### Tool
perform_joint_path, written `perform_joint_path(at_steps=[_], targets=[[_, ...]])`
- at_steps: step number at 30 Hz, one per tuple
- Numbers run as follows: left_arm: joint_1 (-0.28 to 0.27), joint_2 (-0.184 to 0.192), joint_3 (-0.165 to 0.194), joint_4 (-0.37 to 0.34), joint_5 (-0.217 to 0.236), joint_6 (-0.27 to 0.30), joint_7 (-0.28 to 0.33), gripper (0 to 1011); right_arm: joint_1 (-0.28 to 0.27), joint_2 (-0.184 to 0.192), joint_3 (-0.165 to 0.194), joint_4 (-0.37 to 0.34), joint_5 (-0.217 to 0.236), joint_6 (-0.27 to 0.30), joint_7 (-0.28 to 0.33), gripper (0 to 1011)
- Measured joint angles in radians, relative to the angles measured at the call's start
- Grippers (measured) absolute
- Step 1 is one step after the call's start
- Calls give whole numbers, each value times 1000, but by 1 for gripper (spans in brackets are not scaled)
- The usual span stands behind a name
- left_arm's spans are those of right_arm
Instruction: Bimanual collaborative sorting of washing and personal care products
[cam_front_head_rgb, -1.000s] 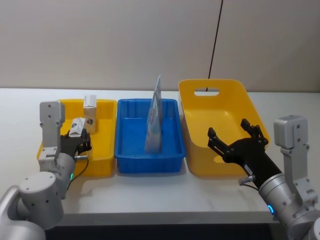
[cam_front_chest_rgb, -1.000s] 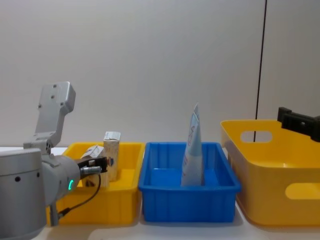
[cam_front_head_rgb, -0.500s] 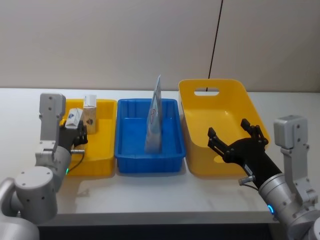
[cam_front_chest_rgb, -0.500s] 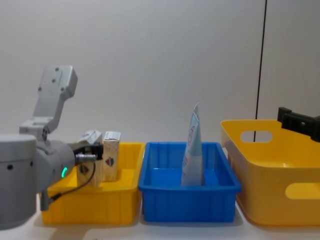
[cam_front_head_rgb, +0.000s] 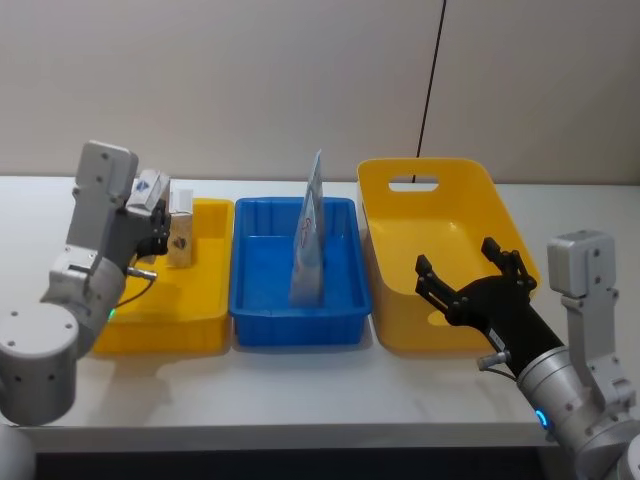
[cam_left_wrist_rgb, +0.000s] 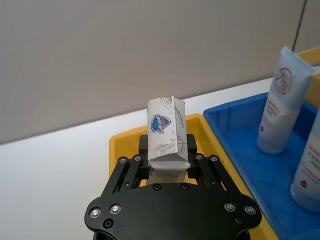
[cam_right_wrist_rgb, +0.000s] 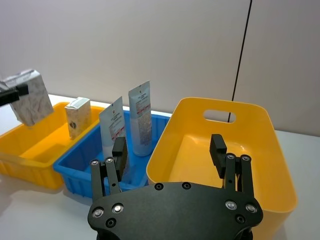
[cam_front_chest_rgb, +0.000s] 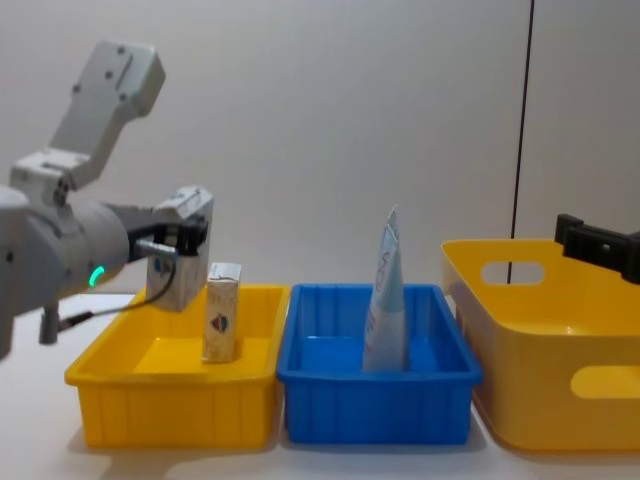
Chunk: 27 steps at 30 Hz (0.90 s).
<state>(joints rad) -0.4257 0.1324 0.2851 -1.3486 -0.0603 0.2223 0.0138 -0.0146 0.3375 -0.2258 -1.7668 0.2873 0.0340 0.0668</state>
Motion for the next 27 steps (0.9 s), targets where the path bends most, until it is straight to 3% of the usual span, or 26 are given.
perform_joint_path(at_steps=[12,27], targets=[[4,99,25,-135,8,11,-151,363,0,0,0,0,0,0,0,1000],[-5,203,28,-238,-72,-7,-375,363,0,0,0,0,0,0,0,1000]])
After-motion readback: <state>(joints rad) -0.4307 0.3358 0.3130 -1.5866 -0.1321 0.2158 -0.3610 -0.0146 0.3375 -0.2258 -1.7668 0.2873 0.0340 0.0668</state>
